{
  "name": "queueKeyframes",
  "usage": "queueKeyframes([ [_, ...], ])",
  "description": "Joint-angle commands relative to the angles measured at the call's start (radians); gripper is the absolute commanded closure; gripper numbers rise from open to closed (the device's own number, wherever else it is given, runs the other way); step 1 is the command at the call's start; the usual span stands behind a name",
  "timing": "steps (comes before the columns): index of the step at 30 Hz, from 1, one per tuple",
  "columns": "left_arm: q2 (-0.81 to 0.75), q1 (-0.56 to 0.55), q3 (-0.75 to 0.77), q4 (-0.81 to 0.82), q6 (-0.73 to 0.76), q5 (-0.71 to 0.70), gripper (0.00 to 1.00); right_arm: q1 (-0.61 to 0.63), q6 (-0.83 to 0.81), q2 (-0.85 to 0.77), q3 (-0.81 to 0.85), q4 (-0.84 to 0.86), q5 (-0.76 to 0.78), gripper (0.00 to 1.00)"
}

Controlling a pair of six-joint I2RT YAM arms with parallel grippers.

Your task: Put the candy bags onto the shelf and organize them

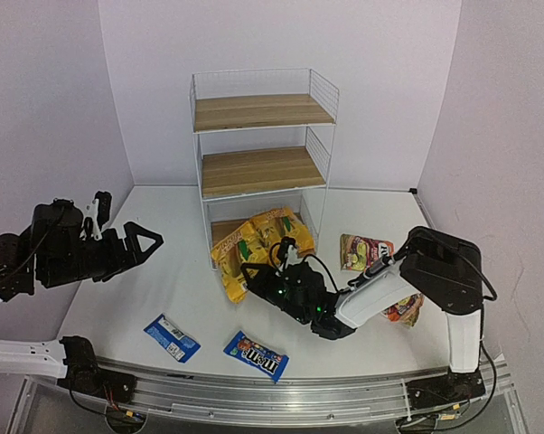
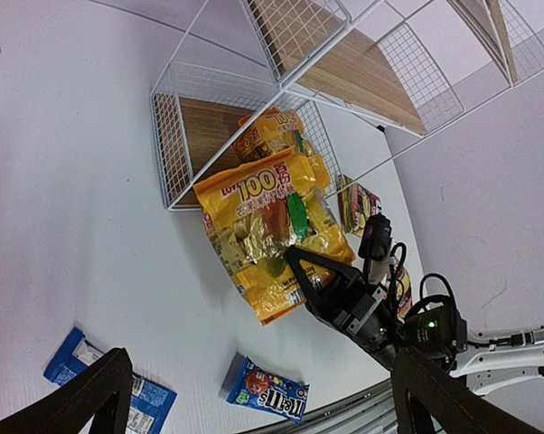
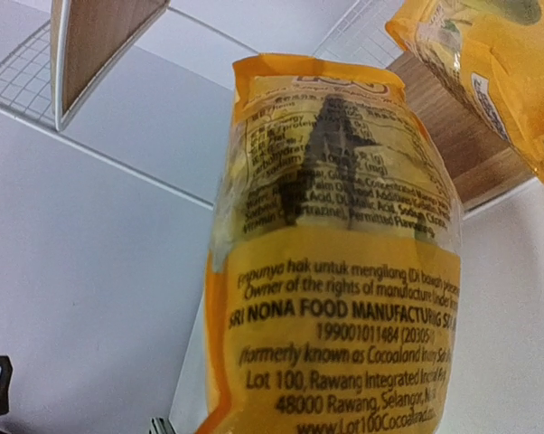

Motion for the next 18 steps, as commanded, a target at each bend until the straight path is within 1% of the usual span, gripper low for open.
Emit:
queueKeyframes([
  [1, -0.034, 0.0, 0.007, -0.029, 0.002, 0.021, 0.0, 0.006, -0.036, 0.007, 0.089, 0.218, 0.154, 1.0],
  [7, -0.04, 0.001, 0.009, -0.042, -0.006, 0.029, 0.0, 0.007, -0.05, 0.042, 0.121, 0.217, 0.206, 1.0],
  [11, -0.046, 0.0, 0.016, -0.04, -0.006, 0.033, 0.0, 0.006, -0.058, 0.093, 0.184, 0.217, 0.204, 1.0],
  [15, -0.051, 0.001, 0.015, -0.033, -0.003, 0.041, 0.0, 0.004, -0.088, 0.13, 0.24, 0.216, 0.252, 1.0],
  [18, -0.05, 0.0, 0.015, -0.033, 0.002, 0.052, 0.0, -0.01, -0.078, 0.161, 0.273, 0.215, 0.266, 1.0],
])
